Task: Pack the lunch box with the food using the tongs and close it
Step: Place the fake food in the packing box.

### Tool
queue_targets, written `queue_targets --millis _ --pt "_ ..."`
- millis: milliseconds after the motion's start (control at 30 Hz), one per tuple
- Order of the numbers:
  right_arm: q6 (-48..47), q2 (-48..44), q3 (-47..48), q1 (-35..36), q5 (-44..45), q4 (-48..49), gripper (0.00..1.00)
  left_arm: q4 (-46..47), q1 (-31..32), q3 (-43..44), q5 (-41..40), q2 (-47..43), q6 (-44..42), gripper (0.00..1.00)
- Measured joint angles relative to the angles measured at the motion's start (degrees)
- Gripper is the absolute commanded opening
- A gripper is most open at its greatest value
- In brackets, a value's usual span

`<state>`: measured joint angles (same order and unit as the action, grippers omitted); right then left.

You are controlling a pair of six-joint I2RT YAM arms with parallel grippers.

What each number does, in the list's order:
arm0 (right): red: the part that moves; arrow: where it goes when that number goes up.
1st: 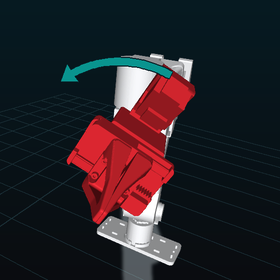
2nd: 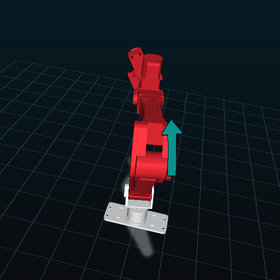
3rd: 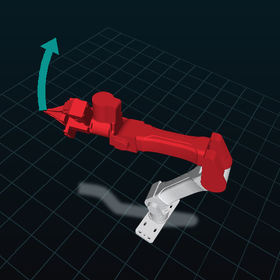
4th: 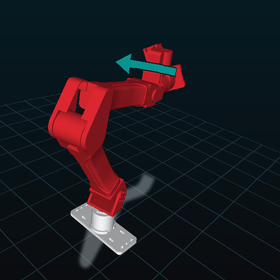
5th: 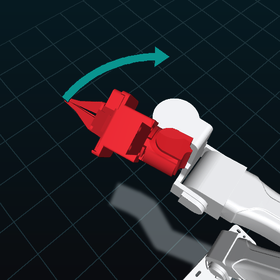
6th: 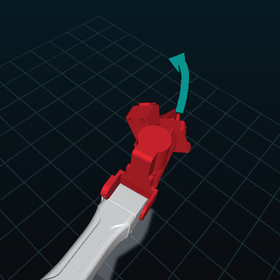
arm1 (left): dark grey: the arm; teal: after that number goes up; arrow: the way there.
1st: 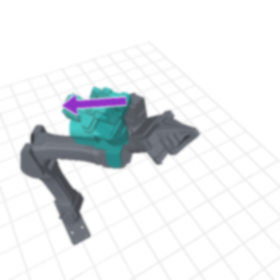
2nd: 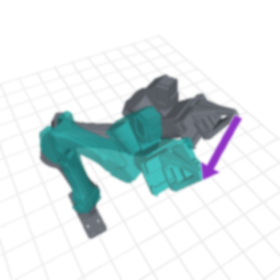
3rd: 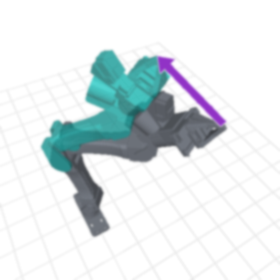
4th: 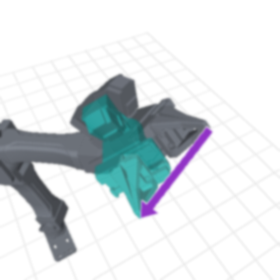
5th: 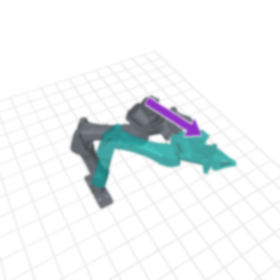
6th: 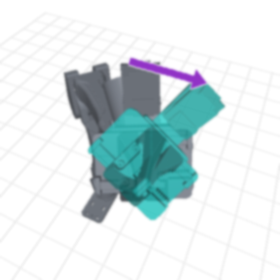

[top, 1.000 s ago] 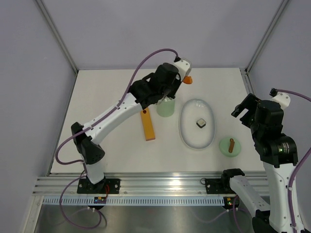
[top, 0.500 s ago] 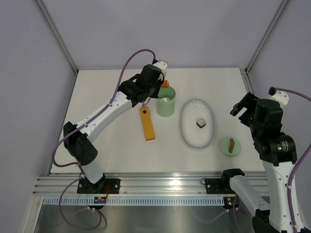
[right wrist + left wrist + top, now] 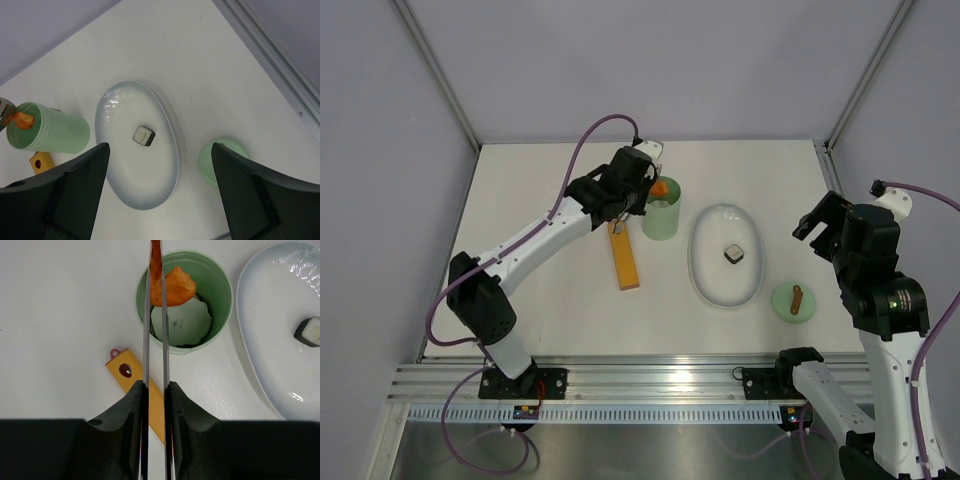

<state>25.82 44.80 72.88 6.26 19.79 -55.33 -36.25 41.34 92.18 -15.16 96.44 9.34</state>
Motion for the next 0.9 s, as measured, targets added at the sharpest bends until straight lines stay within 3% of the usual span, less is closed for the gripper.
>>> queue_targets --millis 300,467,500,733,900 --pt "0.1 -0.1 -0.2 0.0 0.0 0.0 0.91 0.4 0.6 -3.0 1.1 -2.0 0.7 0.00" --pt "0.1 -0.1 -0.2 0.0 0.0 0.0 0.91 0.4 1.5 -3.1 1.2 -2.2 0.8 0.32" --pt "0.2 -0.1 -0.2 0.0 -0.1 0.0 0.91 0.4 1.6 -3.1 1.2 -2.3 0.8 0.34" --pt "0.2 -0.3 -0.2 0.0 -0.4 0.0 0.91 0.3 2.2 -3.1 1.1 -2.6 0.7 0.45" --pt "0.2 -0.7 -0.2 0.0 -0.5 0.0 0.91 0.1 2.4 -3.1 1.1 -3.8 0.7 0.43"
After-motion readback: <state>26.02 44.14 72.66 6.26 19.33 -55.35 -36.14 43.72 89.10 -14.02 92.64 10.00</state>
